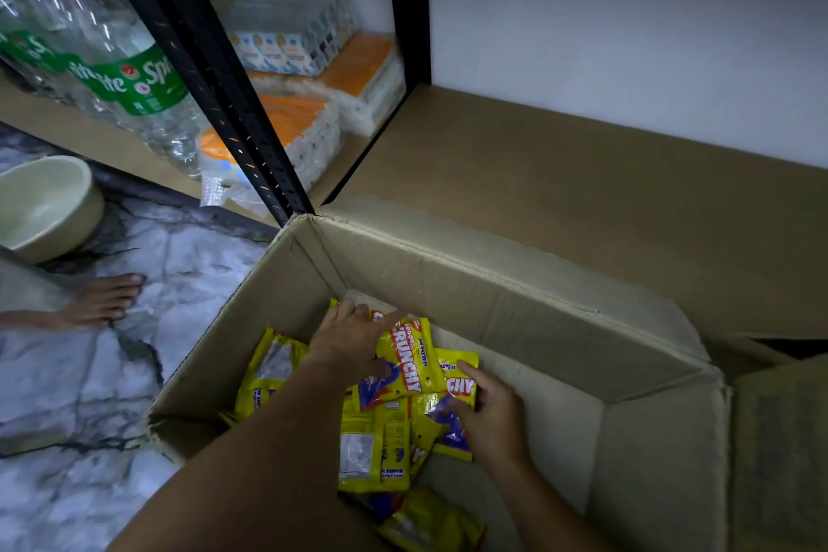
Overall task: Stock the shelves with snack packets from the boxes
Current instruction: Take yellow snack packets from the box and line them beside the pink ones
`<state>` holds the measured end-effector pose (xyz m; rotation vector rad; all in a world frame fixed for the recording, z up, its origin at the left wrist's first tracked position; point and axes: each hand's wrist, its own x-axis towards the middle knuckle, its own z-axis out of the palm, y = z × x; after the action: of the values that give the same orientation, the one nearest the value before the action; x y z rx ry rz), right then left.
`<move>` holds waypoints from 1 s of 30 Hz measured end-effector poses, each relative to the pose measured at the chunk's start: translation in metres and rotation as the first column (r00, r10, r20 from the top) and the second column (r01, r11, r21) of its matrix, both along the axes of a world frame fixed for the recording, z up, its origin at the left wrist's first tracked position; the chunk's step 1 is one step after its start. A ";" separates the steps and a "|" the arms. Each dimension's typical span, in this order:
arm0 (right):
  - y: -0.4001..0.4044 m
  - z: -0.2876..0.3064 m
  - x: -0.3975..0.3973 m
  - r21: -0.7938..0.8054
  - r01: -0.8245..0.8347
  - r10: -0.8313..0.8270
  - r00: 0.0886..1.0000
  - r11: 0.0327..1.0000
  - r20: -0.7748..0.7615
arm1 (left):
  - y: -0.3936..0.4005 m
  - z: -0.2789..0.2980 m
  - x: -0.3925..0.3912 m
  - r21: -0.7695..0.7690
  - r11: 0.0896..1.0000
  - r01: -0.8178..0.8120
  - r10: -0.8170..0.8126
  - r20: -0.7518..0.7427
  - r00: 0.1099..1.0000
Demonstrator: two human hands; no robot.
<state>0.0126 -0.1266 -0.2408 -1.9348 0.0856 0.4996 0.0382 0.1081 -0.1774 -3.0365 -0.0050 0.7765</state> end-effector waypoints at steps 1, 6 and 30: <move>-0.003 0.000 0.000 0.035 -0.005 0.006 1.000 0.999 -0.018 | 0.000 -0.001 -0.001 -0.026 0.999 0.019 -0.019 0.007 1.000; -0.013 -0.002 0.002 0.084 -0.001 0.001 1.000 0.996 -0.006 | 0.003 0.003 -0.009 -0.380 0.922 -0.069 0.032 -0.103 0.994; -0.097 0.268 -0.039 0.074 0.049 -0.058 0.990 0.996 0.125 | -0.101 0.241 -0.089 -0.814 0.528 -0.240 0.519 0.086 0.850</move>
<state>-0.0264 -0.2235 0.0273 -1.8845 0.0373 0.3380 -0.0512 0.0068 0.0636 -4.0815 -0.5089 0.2707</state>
